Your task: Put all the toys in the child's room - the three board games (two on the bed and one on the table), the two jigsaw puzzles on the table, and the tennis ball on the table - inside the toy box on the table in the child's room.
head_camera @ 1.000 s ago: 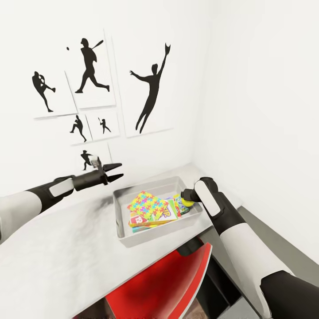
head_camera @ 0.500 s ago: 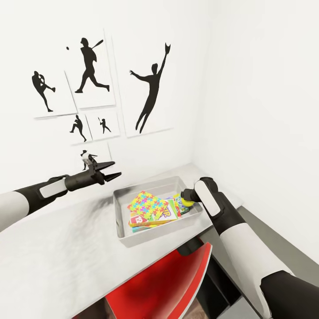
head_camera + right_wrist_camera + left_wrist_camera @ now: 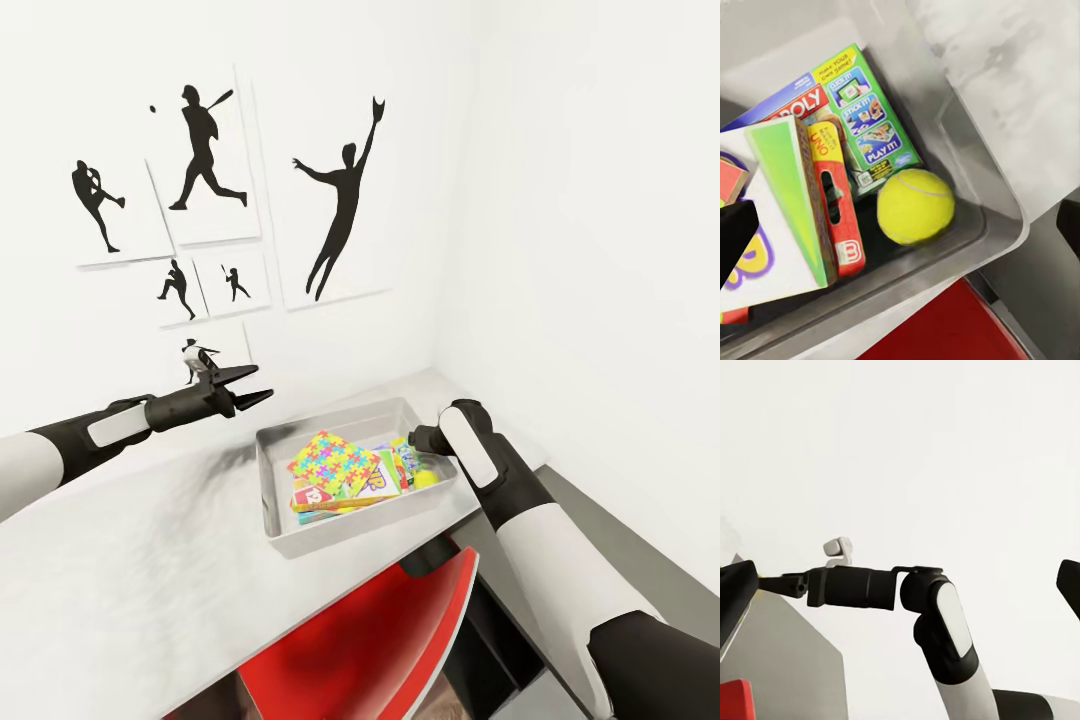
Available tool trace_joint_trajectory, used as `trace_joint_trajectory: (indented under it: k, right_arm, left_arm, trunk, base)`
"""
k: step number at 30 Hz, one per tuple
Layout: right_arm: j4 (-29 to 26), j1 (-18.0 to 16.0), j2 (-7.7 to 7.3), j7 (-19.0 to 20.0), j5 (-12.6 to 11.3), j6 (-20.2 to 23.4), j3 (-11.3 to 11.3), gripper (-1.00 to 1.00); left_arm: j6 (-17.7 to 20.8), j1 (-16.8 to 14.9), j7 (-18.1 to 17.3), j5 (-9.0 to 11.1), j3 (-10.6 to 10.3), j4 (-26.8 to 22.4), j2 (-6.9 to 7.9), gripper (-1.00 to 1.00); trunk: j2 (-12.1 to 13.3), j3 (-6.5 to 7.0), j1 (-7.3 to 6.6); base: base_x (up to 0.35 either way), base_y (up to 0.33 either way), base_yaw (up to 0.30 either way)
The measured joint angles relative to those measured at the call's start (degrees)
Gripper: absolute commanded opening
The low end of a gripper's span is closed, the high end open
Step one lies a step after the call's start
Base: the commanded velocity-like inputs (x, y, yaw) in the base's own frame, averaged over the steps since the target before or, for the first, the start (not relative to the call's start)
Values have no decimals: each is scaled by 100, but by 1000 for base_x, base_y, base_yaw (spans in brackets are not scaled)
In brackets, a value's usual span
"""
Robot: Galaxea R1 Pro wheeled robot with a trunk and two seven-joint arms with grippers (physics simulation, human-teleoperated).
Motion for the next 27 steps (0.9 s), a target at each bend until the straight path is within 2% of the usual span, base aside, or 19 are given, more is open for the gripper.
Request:
trace_joint_trajectory:
  k: [10,21,23,27]
  right_arm:
    - [-6,-1,-1,0,0,-14,2,100]
    - [-31,6,-9,0,-3,-312,16,100]
    - [-143,21,-13,-4,-6,-308,15,100]
    - [-750,69,-17,-14,-14,-234,13,100]
  left_arm:
    - [-3,0,10,-46,-7,-3,-2,100]
    - [-3,0,17,-154,-7,11,18,100]
    - [-5,3,18,-174,-7,13,36,100]
    - [-10,7,17,-195,-12,14,114,100]
  trunk:
    - [0,0,0]
    - [0,0,0]
    - [0,0,0]
    - [-1,0,0]
  base:
    - [0,0,0]
    - [0,0,0]
    - [0,0,0]
    - [0,0,0]
